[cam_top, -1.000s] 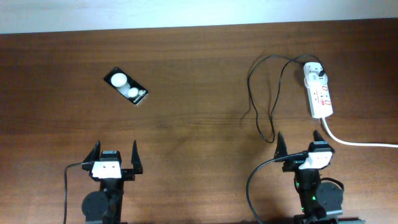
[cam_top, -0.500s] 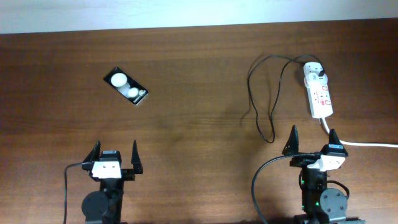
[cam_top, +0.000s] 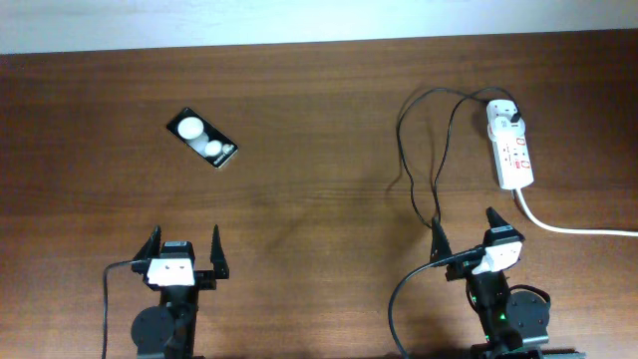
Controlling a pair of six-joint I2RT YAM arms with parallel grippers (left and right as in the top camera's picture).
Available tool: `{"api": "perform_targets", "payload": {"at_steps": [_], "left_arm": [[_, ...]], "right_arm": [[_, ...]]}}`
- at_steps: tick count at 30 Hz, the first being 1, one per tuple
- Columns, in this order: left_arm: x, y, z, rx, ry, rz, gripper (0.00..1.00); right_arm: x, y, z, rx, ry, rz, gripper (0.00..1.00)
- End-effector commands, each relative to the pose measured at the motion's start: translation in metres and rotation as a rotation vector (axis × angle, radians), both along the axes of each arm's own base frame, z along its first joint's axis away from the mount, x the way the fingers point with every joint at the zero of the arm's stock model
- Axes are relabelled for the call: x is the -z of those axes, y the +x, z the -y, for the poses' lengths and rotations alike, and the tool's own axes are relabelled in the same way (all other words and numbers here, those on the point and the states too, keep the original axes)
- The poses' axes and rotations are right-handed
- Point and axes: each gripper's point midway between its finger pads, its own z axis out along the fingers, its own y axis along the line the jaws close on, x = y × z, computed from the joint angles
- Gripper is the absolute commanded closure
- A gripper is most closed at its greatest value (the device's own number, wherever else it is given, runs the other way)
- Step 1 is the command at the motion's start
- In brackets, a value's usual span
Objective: Plug charger to phone and switch on socket
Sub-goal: 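Open the left gripper and move it toward the black phone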
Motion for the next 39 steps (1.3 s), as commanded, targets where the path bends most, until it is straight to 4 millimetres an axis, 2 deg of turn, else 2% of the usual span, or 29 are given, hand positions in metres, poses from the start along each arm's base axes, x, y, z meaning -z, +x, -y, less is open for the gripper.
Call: {"api": "perform_targets", "payload": {"at_steps": [1, 6, 10, 15, 17, 20, 27, 33, 34, 39], "left_arm": [[0.002, 0.0, 0.0, 0.006, 0.015, 0.0, 0.01], [0.002, 0.0, 0.0, 0.006, 0.015, 0.0, 0.01], [0.002, 0.0, 0.0, 0.006, 0.015, 0.0, 0.01], [0.0, 0.0, -0.005, -0.024, 0.017, 0.008, 0.01], [-0.005, 0.0, 0.008, 0.049, 0.008, 0.028, 0.01], [-0.023, -0.001, 0.01, 0.059, -0.049, 0.073, 0.01], [-0.085, -0.015, 0.01, 0.058, -0.05, 0.087, 0.01], [-0.125, -0.006, 0.01, 0.057, -0.055, 0.003, 0.01], [-0.137, -0.002, 0.01, 0.058, -0.055, 0.006, 0.01], [-0.144, 0.001, 0.011, 0.061, -0.056, 0.0, 0.01]], "right_arm": [[0.005, -0.004, -0.016, -0.091, 0.032, -0.023, 0.01], [-0.006, -0.006, -0.023, -0.133, 0.127, 0.001, 0.01], [-0.036, -0.009, -0.029, -0.176, 0.181, 0.108, 0.01], [-0.033, -0.009, -0.029, -0.178, 0.181, 0.096, 0.01], [-0.033, -0.009, -0.029, -0.178, 0.181, 0.095, 0.01], [-0.031, -0.008, -0.029, -0.177, 0.181, 0.087, 0.01], [-0.012, -0.007, -0.029, -0.17, 0.182, 0.01, 0.01], [0.004, -0.008, -0.029, -0.164, 0.182, -0.058, 0.01], [0.005, -0.008, -0.029, -0.163, 0.182, -0.061, 0.01], [0.005, -0.008, -0.029, -0.163, 0.182, -0.062, 0.01]]}}
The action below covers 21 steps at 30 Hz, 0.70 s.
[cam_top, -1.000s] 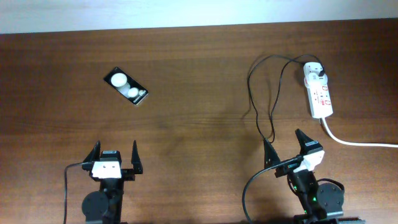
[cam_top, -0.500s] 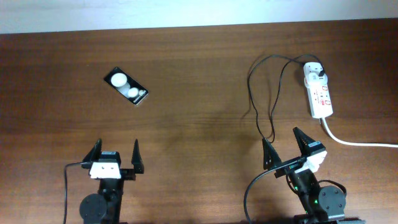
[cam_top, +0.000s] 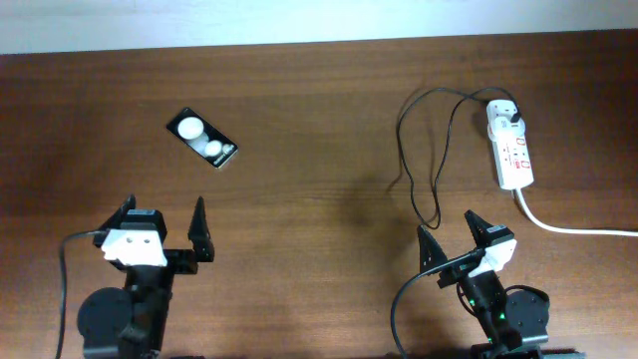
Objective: Plug charger to phone and switch on socket
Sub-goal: 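Open the left gripper and move it toward the black phone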
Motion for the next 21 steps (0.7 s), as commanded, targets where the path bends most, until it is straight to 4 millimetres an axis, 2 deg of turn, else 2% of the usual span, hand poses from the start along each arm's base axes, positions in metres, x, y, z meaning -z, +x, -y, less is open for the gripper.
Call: {"api": "perform_targets", "payload": {"at_steps": [1, 4, 9, 16, 21], "left_arm": [[-0.005, -0.001, 0.001, 0.006, -0.03, 0.0, 0.01], [0.003, -0.001, 0.001, 0.002, -0.081, -0.037, 0.01], [0.005, -0.001, 0.004, 0.006, -0.175, -0.053, 0.01], [0.01, -0.001, 0.027, 0.137, -0.19, -0.086, 0.01], [0.017, -0.003, 0.027, 0.138, -0.193, -0.115, 0.01]], "right_arm": [[0.002, -0.001, -0.003, -0.013, 0.011, -0.008, 0.01], [0.002, -0.001, -0.003, -0.014, 0.011, -0.007, 0.01], [0.002, -0.001, -0.003, -0.013, 0.011, -0.008, 0.01], [0.002, -0.001, -0.003, -0.014, 0.011, -0.007, 0.01], [0.002, -0.001, -0.003, -0.014, 0.011, -0.007, 0.01]]}}
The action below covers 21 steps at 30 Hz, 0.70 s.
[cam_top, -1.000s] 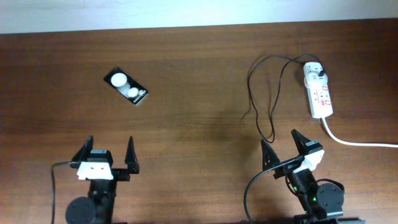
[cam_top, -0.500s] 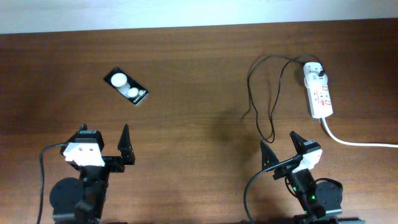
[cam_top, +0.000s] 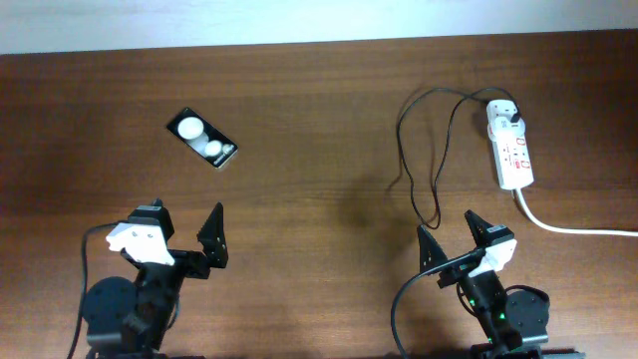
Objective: Plug charger to phone and switch on socket
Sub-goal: 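Open the left gripper and move it toward the black phone, then lower the left gripper over the phone and close on its sides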
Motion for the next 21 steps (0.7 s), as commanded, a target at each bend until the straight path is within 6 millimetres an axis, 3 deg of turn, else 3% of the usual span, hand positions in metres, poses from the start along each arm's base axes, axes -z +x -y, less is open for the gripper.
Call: {"api": "perform_targets", "payload": {"at_steps": [1, 6, 12, 18, 21], "left_arm": [[-0.001, -0.003, 0.002, 0.015, -0.013, -0.016, 0.01], [0.006, 0.003, 0.002, 0.013, -0.015, -0.05, 0.01], [0.024, 0.032, 0.012, 0.05, -0.119, -0.231, 0.01], [0.013, 0.059, 0.011, 0.032, -0.134, -0.536, 0.01], [0.01, 0.059, 0.02, 0.077, -0.166, -0.634, 0.01]], "right_arm": [[0.002, -0.001, -0.003, -0.013, 0.008, -0.006, 0.01], [0.002, -0.001, -0.003, -0.013, 0.008, -0.006, 0.01], [0.002, -0.001, -0.003, -0.014, 0.008, -0.006, 0.01], [0.002, -0.001, -0.003, -0.013, 0.008, -0.007, 0.01], [0.002, -0.001, -0.003, -0.014, 0.008, -0.006, 0.01]]}}
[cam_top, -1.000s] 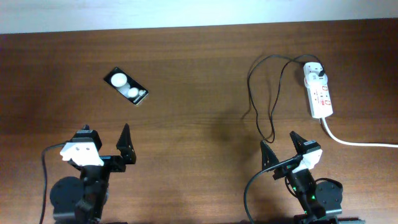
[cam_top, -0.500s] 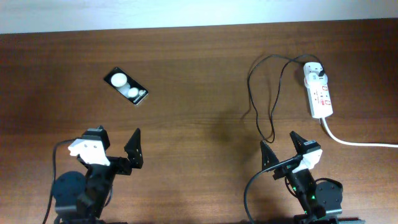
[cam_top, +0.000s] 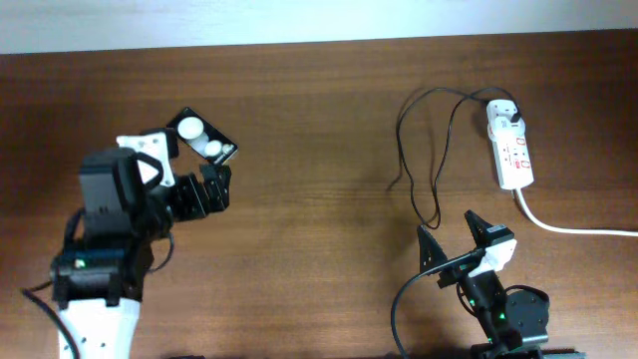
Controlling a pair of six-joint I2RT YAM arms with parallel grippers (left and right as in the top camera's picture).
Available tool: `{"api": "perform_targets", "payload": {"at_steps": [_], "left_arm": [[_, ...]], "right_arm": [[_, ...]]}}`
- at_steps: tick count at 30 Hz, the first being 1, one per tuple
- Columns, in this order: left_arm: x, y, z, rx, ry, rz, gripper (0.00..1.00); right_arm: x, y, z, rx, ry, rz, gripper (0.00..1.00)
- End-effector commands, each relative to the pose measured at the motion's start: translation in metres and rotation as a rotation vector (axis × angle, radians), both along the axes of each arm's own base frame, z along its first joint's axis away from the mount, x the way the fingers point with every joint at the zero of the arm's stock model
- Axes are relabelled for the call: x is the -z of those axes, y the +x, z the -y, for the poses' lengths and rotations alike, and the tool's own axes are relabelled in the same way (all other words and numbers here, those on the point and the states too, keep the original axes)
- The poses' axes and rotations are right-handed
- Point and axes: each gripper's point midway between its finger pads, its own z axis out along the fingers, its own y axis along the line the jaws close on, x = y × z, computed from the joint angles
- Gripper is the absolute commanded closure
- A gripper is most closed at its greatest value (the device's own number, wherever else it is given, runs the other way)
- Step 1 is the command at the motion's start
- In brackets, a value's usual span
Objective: Plug charger to phone and switch on socket
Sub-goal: 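Lower the left gripper over the phone and close on its sides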
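Observation:
The black phone (cam_top: 202, 138), with white round patches on its face, lies flat at the table's back left. My left gripper (cam_top: 189, 168) hangs just in front of it and slightly to its left, raised above the table with fingers spread and nothing between them. The black charger cable (cam_top: 404, 150) loops across the right half of the table from a plug (cam_top: 509, 117) in the white power strip (cam_top: 510, 152). Its free end (cam_top: 437, 221) lies just beyond my right gripper (cam_top: 451, 235), which is open and empty near the front edge.
A white mains cord (cam_top: 578, 229) runs from the power strip off the right edge of the table. The wall edge (cam_top: 319, 40) borders the back of the brown wooden tabletop (cam_top: 309, 199).
My left arm has risen and reached back, bringing its open gripper from the front left to just in front of the phone. The right gripper, phone and cable have not moved.
Both grippers started open and low at the front edge, the right one near the cable's end. The left one then swung wider and turned, while the right turned slightly and stayed. Now the left gripper hangs close to the phone.

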Motion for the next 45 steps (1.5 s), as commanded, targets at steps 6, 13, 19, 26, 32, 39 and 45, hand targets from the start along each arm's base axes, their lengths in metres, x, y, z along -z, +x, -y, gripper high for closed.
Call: {"api": "perform_targets", "payload": {"at_steps": [6, 13, 19, 26, 32, 39, 45], "left_arm": [[-0.015, 0.005, 0.014, 0.046, -0.087, -0.037, 0.04], [-0.02, 0.035, -0.044, -0.347, -0.005, -0.112, 0.01], [0.002, 0.065, -0.064, -0.463, 0.088, -0.361, 0.01], [0.027, 0.109, -0.065, -0.53, 0.058, -0.478, 0.01], [0.056, 0.149, -0.061, -0.565, -0.015, -0.467, 0.0], [0.103, 0.19, -0.065, -0.649, -0.045, -0.502, 0.0], [0.174, 0.198, -0.066, -0.72, -0.046, -0.623, 0.01]], "right_arm": [[0.002, -0.001, -0.003, -0.014, 0.008, -0.005, 0.01], [0.002, -0.001, -0.003, -0.013, 0.008, -0.005, 0.01], [0.002, -0.001, -0.003, -0.014, 0.007, -0.005, 0.01], [0.002, -0.001, -0.003, -0.014, 0.007, -0.005, 0.01], [0.002, -0.001, -0.003, -0.014, 0.008, -0.005, 0.01], [0.002, -0.001, -0.003, -0.014, 0.008, -0.005, 0.01], [0.002, -0.001, -0.003, -0.014, 0.008, -0.005, 0.01]]}}
